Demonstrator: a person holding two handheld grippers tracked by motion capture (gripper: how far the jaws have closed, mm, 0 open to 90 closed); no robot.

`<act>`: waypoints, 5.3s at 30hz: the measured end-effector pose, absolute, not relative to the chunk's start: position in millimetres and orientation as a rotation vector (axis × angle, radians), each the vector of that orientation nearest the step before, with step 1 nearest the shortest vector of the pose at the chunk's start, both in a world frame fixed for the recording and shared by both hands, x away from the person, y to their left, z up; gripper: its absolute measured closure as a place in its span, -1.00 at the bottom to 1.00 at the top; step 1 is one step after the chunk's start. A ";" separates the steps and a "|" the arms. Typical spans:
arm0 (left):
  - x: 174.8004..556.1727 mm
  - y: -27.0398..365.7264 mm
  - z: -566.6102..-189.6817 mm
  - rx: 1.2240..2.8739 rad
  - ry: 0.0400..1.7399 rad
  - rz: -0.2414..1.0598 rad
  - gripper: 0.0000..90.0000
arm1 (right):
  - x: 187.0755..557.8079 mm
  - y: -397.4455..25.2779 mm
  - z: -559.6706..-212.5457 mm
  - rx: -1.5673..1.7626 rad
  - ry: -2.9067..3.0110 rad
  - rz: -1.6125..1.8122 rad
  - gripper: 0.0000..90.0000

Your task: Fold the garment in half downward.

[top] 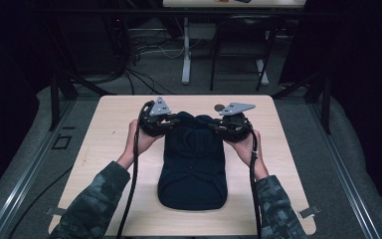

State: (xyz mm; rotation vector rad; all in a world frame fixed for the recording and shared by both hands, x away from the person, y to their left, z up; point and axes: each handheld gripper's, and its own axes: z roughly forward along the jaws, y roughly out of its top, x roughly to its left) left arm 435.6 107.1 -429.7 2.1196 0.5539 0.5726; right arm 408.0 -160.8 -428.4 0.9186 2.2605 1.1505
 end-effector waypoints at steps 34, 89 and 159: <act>433.3 103.3 -474.6 2.236 0.563 0.330 0.41 | 395.5 -149.5 -437.0 0.746 2.214 1.133 0.70; 397.3 102.9 -445.6 2.286 0.403 0.635 0.60 | 389.3 -162.8 -467.8 0.894 2.501 1.162 -0.25; 328.0 134.0 -533.0 2.409 0.421 0.161 0.11 | 289.9 -151.5 -535.9 0.620 2.617 0.920 0.27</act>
